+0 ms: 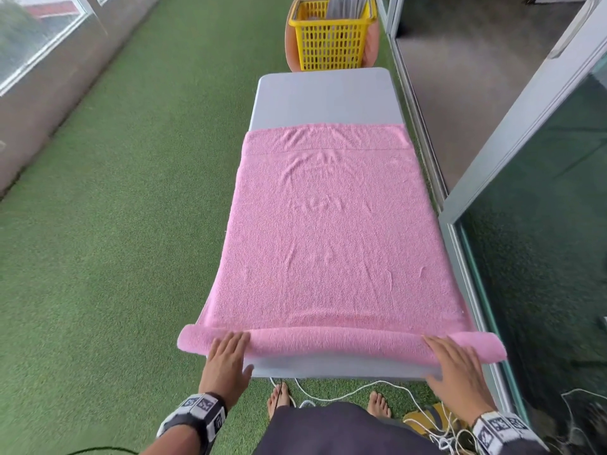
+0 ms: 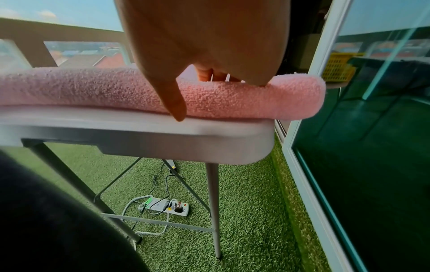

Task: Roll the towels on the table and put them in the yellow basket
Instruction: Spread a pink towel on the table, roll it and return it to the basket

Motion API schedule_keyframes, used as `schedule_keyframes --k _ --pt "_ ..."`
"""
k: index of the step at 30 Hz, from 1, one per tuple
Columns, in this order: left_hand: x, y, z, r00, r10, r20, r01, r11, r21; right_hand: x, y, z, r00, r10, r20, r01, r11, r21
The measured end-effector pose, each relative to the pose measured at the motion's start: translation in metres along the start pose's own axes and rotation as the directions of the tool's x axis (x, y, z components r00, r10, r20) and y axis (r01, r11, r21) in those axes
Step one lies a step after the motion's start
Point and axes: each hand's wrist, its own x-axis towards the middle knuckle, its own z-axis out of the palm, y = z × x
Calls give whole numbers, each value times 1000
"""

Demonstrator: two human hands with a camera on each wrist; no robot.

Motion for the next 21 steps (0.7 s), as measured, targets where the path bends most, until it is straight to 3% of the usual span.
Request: schedule_keyframes --k 4,8,11,13,16,18,21 --pt "-9 4 -1 998 3 -58 -2 1000 30 -7 0 4 998 -8 -70 6 1000 -21" --pt "-13 5 -6 999 -1 -48 2 1000 21 -8 -1 4 998 10 -59 -12 1000 -21" --pt "-3 3 -19 1000 24 12 -24 999 23 3 -8 -21 1000 21 2 -21 999 -46" --pt "8 -1 -27 1000 22 -12 -21 999 48 14 -10 -41 999 -28 23 29 998 -61" --pt "26 -4 -29 999 -28 -28 30 998 63 29 -11 -57 999 -30 -41 31 999 17" --pt "27 0 -28 999 -43 10 42 998 36 29 -9 -53 997 -28 -67 32 998 53" --pt "15 4 -17 995 -24 100 20 999 45 12 -5 -28 999 -34 26 33 999 8"
